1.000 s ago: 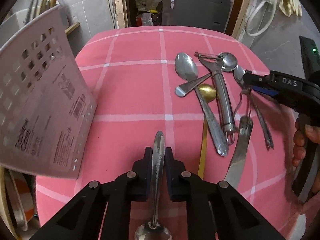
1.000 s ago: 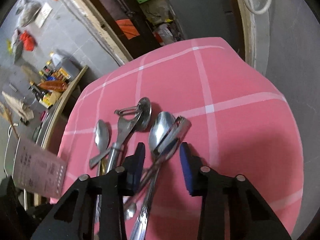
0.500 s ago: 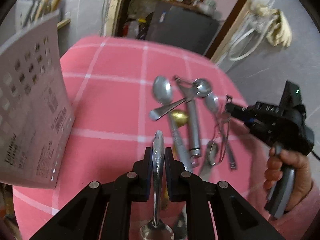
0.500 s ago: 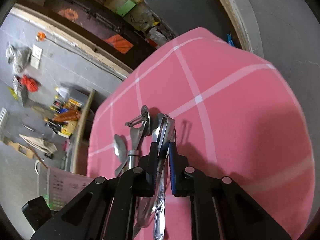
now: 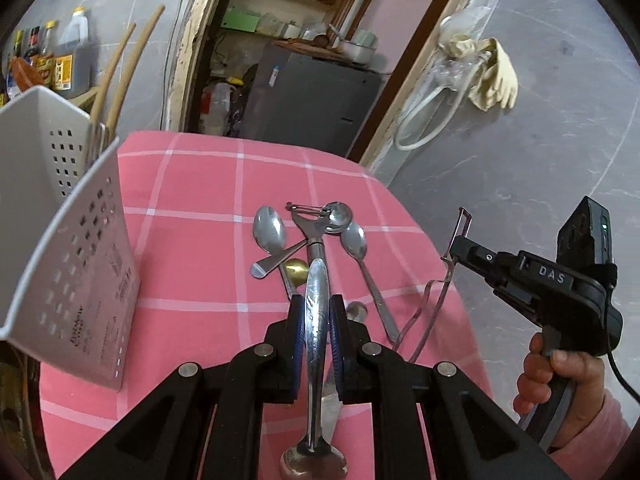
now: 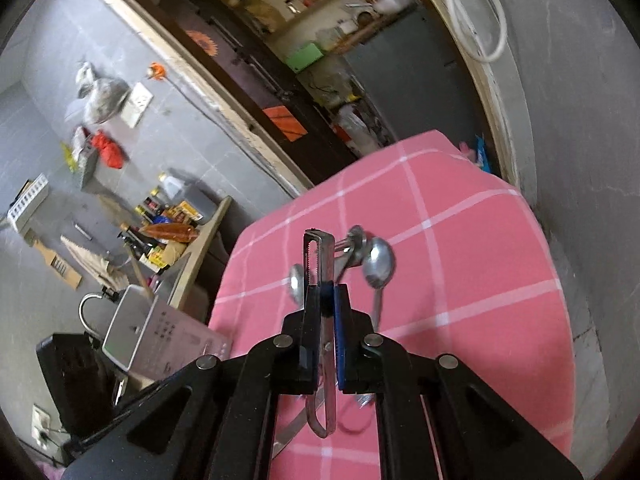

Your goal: Organize utensils

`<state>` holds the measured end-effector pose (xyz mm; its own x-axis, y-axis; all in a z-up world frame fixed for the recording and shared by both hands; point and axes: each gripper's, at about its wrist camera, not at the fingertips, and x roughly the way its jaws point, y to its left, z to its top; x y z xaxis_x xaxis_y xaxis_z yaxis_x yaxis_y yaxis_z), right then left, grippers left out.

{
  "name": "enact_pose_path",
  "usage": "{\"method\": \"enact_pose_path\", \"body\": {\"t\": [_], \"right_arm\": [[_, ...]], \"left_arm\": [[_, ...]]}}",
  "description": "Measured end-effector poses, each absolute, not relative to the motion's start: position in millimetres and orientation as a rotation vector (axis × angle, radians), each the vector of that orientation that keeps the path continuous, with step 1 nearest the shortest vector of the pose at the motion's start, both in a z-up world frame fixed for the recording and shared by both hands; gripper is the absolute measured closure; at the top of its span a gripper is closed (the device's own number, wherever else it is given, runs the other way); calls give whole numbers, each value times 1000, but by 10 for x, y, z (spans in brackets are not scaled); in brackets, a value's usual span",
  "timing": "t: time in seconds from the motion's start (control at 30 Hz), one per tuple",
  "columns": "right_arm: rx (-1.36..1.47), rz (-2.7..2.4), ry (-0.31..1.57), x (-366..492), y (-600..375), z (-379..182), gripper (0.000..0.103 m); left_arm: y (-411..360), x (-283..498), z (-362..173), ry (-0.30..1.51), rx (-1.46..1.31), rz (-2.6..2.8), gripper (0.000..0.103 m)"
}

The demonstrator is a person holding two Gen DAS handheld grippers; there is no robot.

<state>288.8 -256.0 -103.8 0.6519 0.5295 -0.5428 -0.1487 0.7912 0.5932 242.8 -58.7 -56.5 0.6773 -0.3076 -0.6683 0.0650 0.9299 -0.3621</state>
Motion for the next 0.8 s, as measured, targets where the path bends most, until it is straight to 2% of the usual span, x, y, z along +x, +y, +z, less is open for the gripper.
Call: {"method": "enact_pose_path", "body": {"t": [0.33, 0.8], "right_arm": [[468, 473, 651, 2552, -2428, -596, 97], [456, 664, 415, 2554, -1496, 319, 97]], "left_arm": [[-413, 2068, -202, 688, -334, -225, 91], [496, 1945, 668, 391, -451, -104, 91]]}}
